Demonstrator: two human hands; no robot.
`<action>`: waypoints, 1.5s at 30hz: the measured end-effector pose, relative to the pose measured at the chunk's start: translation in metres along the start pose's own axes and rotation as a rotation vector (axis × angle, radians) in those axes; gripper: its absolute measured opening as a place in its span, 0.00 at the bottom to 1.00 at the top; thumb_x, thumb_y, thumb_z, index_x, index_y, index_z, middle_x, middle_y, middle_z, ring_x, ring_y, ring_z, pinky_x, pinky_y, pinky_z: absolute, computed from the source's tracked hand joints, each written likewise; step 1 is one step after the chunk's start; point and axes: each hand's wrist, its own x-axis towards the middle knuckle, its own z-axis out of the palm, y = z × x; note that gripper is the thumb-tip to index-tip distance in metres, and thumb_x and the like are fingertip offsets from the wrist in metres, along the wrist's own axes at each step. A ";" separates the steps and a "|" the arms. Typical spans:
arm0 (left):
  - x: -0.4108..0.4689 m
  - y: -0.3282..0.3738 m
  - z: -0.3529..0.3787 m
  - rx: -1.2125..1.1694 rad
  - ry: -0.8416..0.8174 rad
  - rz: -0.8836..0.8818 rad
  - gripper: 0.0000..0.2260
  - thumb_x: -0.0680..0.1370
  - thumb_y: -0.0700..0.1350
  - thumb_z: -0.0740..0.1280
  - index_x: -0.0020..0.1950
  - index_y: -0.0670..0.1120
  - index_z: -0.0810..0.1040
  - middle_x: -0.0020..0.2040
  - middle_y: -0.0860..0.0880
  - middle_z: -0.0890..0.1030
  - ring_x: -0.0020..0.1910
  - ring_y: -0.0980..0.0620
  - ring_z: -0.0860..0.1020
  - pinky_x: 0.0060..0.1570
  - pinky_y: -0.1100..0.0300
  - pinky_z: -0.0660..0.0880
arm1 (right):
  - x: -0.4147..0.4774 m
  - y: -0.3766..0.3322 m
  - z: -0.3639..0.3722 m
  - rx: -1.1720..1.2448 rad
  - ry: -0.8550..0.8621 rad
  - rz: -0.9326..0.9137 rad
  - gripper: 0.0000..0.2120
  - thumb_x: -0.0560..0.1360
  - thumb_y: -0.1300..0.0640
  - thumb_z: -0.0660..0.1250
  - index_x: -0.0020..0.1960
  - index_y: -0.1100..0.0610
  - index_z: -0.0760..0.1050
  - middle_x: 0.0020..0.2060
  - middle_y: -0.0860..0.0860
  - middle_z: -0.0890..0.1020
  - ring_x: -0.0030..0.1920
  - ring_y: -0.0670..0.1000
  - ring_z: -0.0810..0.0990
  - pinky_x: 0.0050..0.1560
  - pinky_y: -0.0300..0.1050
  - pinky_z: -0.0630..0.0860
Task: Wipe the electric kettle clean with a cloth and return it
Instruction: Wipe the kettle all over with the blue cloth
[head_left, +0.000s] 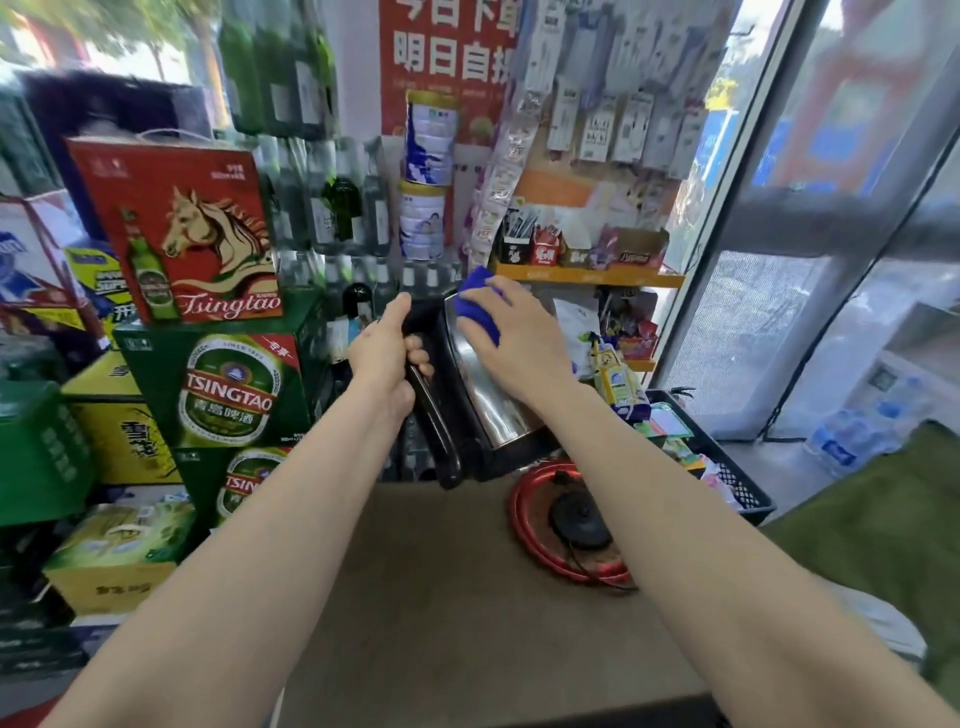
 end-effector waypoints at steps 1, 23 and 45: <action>0.002 0.002 0.002 -0.013 0.002 0.002 0.11 0.76 0.52 0.70 0.47 0.47 0.72 0.22 0.53 0.67 0.18 0.56 0.63 0.20 0.67 0.62 | -0.006 0.000 0.002 -0.070 -0.011 -0.067 0.19 0.80 0.42 0.57 0.66 0.46 0.76 0.70 0.50 0.74 0.72 0.55 0.70 0.67 0.58 0.71; 0.033 -0.016 -0.012 -0.082 0.126 -0.011 0.12 0.76 0.54 0.69 0.40 0.49 0.71 0.20 0.54 0.66 0.17 0.57 0.62 0.20 0.67 0.62 | -0.032 0.040 0.036 -0.060 -0.054 -0.346 0.18 0.81 0.46 0.59 0.67 0.47 0.78 0.71 0.51 0.75 0.73 0.55 0.70 0.72 0.55 0.67; 0.021 -0.027 -0.004 0.078 0.093 0.041 0.10 0.77 0.51 0.69 0.49 0.46 0.73 0.22 0.51 0.68 0.19 0.55 0.64 0.21 0.65 0.63 | -0.026 0.015 0.055 -0.072 -0.050 -0.162 0.19 0.81 0.45 0.54 0.65 0.46 0.79 0.70 0.50 0.76 0.74 0.58 0.68 0.70 0.57 0.66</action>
